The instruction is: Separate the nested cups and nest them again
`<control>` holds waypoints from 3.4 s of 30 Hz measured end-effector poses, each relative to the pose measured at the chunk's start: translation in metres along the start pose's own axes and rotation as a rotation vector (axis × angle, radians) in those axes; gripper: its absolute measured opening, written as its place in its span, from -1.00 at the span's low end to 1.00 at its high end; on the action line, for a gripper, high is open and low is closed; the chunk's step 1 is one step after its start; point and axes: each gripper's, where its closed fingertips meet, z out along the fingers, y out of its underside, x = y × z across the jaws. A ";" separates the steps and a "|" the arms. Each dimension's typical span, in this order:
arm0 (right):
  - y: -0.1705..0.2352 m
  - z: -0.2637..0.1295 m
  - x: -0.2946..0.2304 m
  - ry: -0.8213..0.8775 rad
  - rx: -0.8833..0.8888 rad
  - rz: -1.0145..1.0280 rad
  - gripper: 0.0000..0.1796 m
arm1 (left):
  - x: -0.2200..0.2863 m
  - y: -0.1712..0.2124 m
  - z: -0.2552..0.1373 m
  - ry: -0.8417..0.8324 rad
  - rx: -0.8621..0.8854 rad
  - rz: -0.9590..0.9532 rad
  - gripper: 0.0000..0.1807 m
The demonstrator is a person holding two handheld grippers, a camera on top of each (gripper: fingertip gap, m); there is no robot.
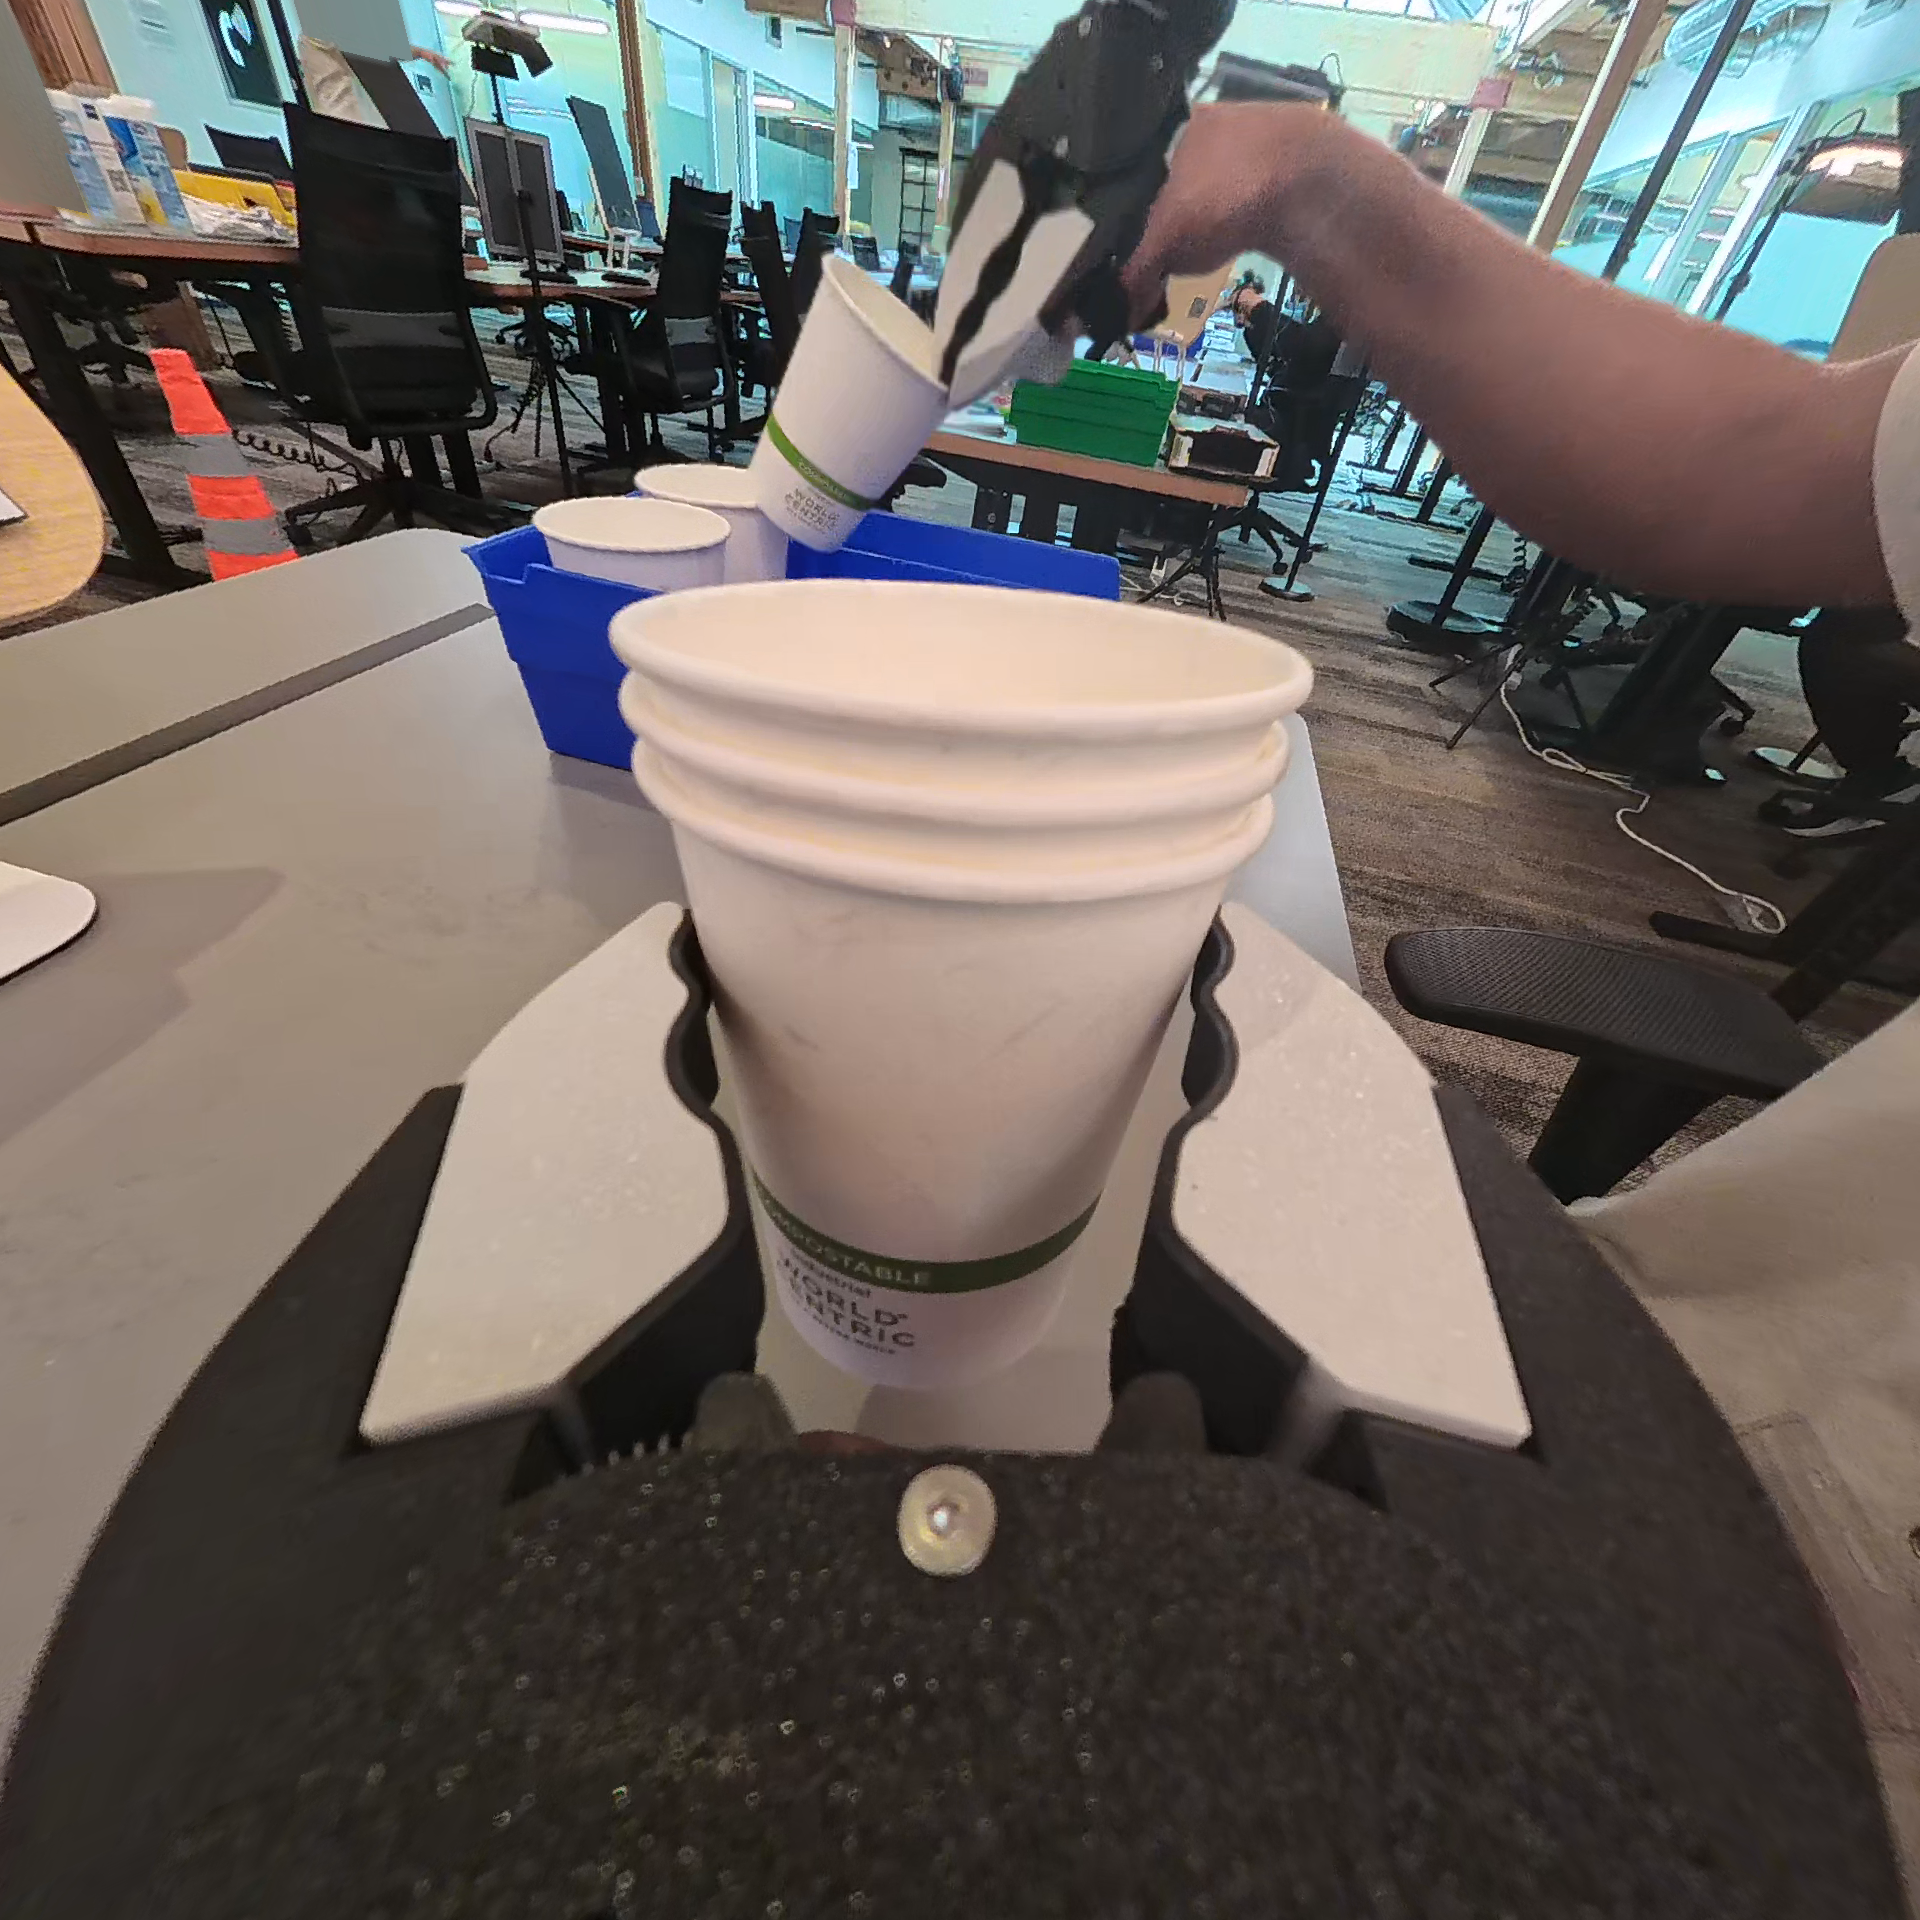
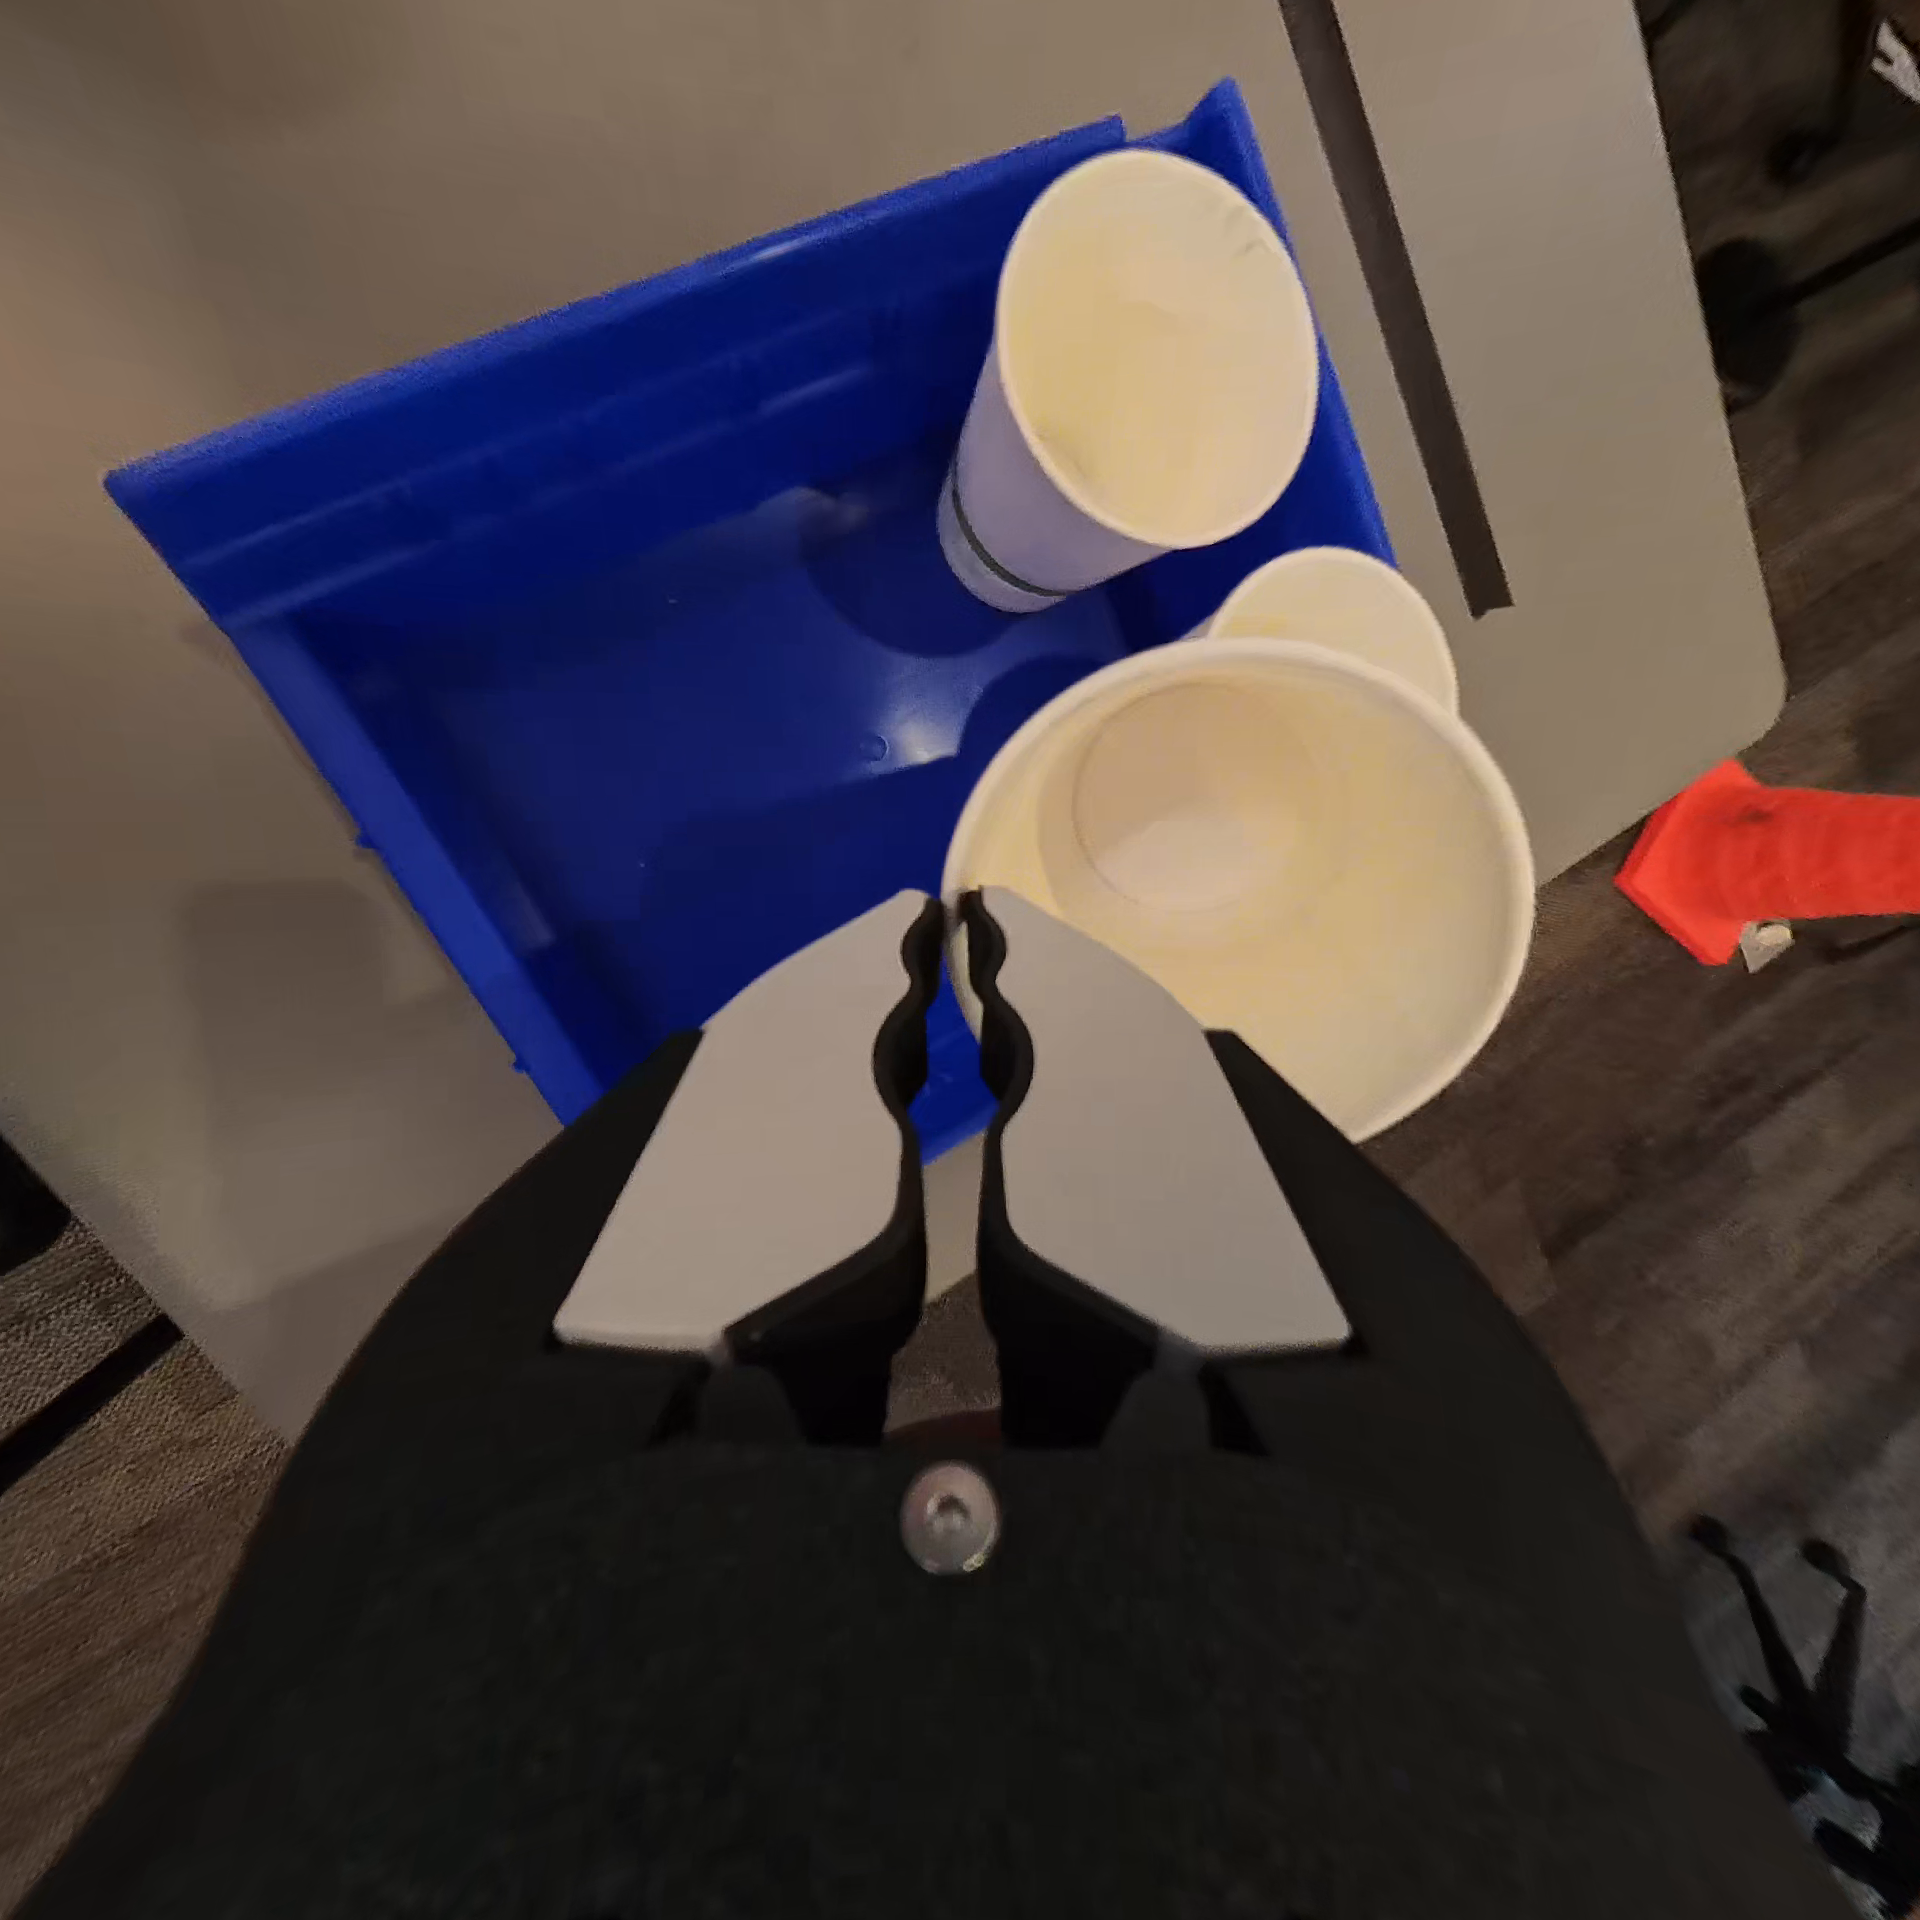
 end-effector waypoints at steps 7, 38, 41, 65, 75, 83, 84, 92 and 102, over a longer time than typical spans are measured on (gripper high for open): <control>-0.012 -0.022 0.005 0.078 0.043 -0.038 -0.97 | 0.002 0.001 0.004 0.007 -0.007 0.000 -0.02; -0.154 -0.003 -0.132 -0.195 0.285 -0.341 -0.77 | -0.004 0.009 0.006 0.003 -0.014 -0.027 -0.02; -0.207 0.000 -0.199 -0.340 0.340 -0.491 -0.77 | -0.004 0.010 0.005 0.001 -0.016 -0.028 -0.02; -0.254 0.035 -0.279 -0.612 0.246 -0.657 -0.95 | -0.005 0.012 0.002 -0.019 -0.030 0.004 -0.02; -0.284 -0.020 -0.242 -0.508 0.320 -0.677 -0.97 | -0.001 0.000 -0.003 -0.002 0.019 0.003 -0.02; -0.306 -0.192 -0.093 0.049 0.437 -0.601 -0.97 | 0.003 -0.010 -0.010 0.000 0.039 0.024 -0.02; -0.298 -0.206 -0.074 0.110 0.413 -0.576 -0.97 | 0.003 -0.011 -0.011 -0.001 0.040 0.026 -0.02; -0.193 -0.185 0.004 0.176 0.224 -0.417 -0.96 | 0.000 -0.013 -0.015 -0.016 0.039 0.034 -0.02; -0.087 -0.019 -0.042 -0.074 0.113 -0.357 -0.97 | 0.001 -0.010 -0.011 -0.014 0.027 0.032 -0.02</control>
